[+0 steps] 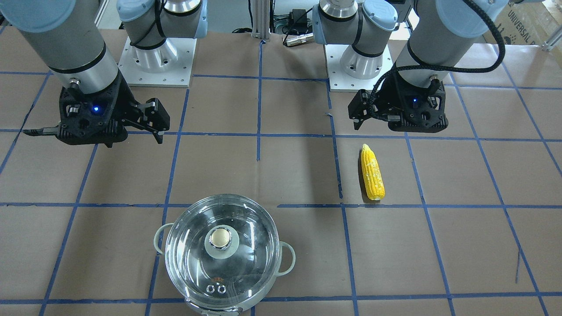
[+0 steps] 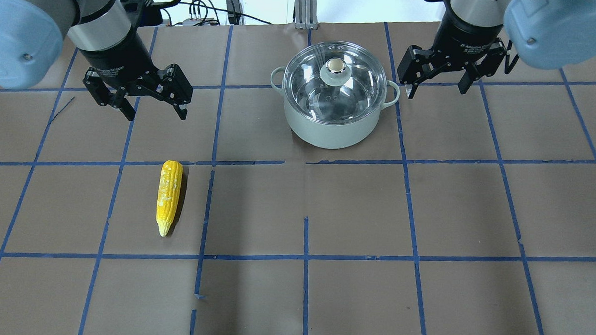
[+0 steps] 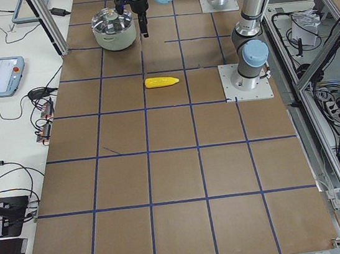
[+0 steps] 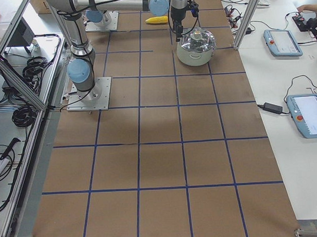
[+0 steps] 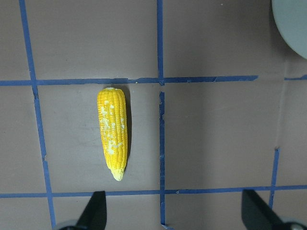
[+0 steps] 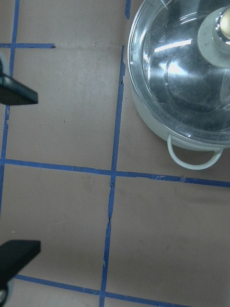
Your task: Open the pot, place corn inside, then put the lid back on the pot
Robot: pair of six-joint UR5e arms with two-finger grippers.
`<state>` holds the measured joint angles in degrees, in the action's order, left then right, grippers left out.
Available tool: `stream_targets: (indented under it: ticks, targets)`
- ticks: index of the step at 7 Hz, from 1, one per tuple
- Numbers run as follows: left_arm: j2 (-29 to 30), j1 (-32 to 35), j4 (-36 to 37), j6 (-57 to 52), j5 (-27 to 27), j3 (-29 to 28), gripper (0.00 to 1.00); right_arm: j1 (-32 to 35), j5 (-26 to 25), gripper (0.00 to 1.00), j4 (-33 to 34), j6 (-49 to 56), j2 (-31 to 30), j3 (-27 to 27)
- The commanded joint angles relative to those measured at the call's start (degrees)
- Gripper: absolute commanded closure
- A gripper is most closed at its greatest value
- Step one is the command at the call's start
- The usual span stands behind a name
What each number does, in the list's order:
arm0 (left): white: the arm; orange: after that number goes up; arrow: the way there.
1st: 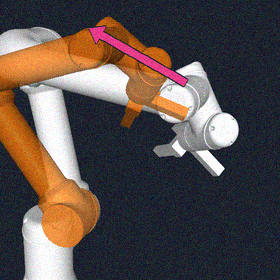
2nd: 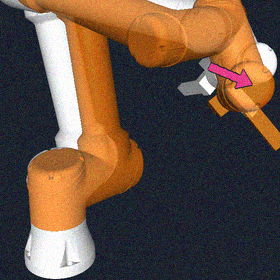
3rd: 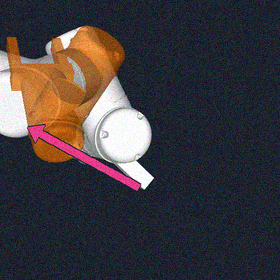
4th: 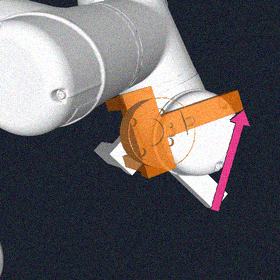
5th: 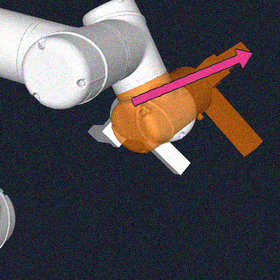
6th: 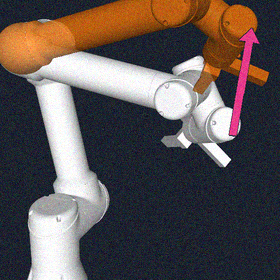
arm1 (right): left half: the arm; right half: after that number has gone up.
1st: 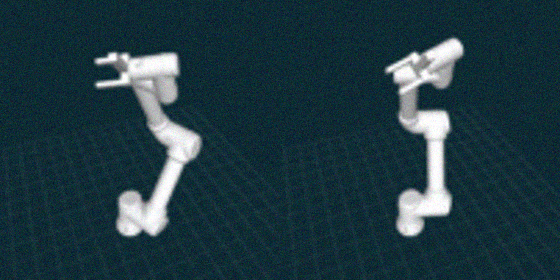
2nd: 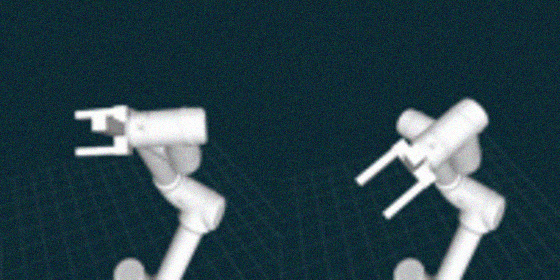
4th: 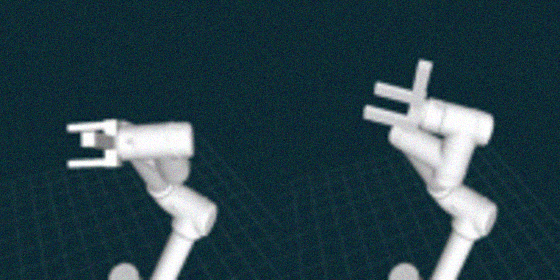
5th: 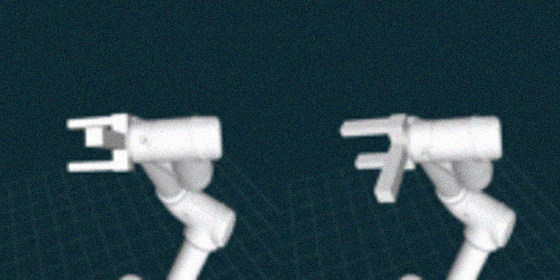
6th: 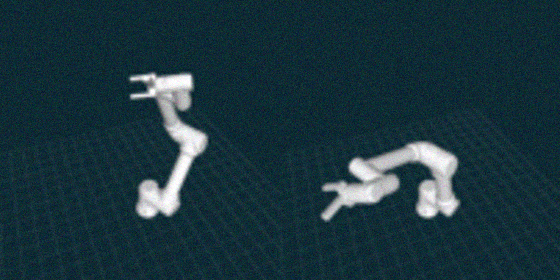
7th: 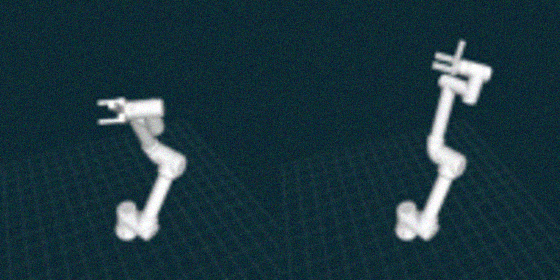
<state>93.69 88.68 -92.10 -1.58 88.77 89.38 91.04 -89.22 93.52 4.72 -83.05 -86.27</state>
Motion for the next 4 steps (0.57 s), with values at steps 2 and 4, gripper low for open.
stream_targets:
  ticks: [2, 4]
  targets:
    - [0.09, -0.17, 0.17, -1.04, 0.17, 0.00, 0.00, -0.07, 0.19, 0.00, 0.09, -0.06, 0.00, 0.05]
    - [0.97, -1.57, 0.69, -3.93, 5.78, 2.79, 0.00, 0.02, 0.80, 0.00, 0.52, -0.76, 0.34, 0.31]
